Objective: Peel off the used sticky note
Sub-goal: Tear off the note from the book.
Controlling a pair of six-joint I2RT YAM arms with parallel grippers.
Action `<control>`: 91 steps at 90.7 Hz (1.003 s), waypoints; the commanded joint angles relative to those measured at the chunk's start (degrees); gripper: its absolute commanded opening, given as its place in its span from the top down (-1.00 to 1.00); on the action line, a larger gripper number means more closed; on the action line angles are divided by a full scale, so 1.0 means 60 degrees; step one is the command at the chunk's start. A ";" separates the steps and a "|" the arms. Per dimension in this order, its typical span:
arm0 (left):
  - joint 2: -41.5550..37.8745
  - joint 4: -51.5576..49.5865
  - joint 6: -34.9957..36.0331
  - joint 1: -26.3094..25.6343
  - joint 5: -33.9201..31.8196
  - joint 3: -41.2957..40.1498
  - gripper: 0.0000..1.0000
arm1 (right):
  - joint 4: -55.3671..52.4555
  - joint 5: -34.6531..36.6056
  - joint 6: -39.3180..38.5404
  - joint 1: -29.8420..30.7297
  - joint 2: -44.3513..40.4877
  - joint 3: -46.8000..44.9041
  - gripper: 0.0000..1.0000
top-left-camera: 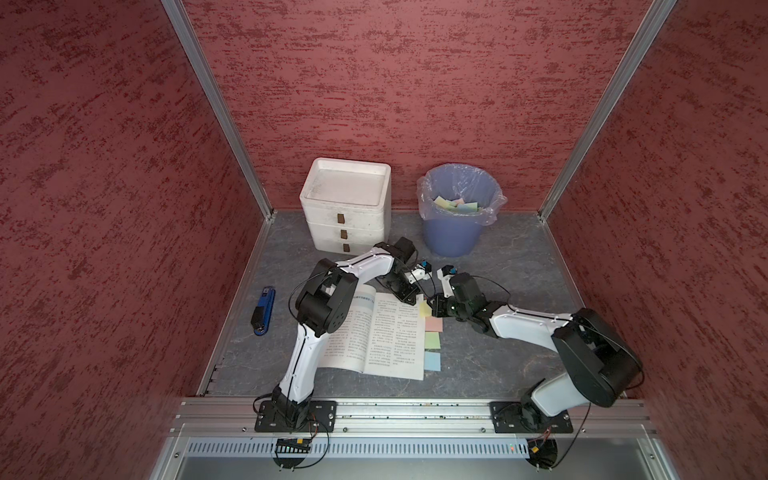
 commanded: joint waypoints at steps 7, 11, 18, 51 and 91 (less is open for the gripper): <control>0.0420 -0.0048 0.0113 -0.0043 -0.0101 0.0151 1.00 | -0.0256 0.1169 -0.0991 0.0476 -0.0019 -0.0115 1.00; 0.0444 -0.0066 0.0105 -0.0041 -0.0093 0.0168 1.00 | -0.0257 0.1330 -0.1076 0.0533 0.0015 -0.0128 1.00; 0.0460 -0.0109 0.0087 -0.0042 -0.0044 0.0257 1.00 | -0.0257 0.1547 -0.1223 0.0608 0.0040 -0.0148 1.00; 0.0672 -0.0161 0.0072 -0.0056 -0.0092 0.0388 1.00 | 0.0064 0.1883 -0.2131 0.1375 -0.0412 -0.0486 1.00; 0.0747 -0.0335 0.0134 -0.0071 -0.0158 0.0464 1.00 | -0.0441 0.2337 -0.2020 0.1686 -0.1041 -0.0639 1.00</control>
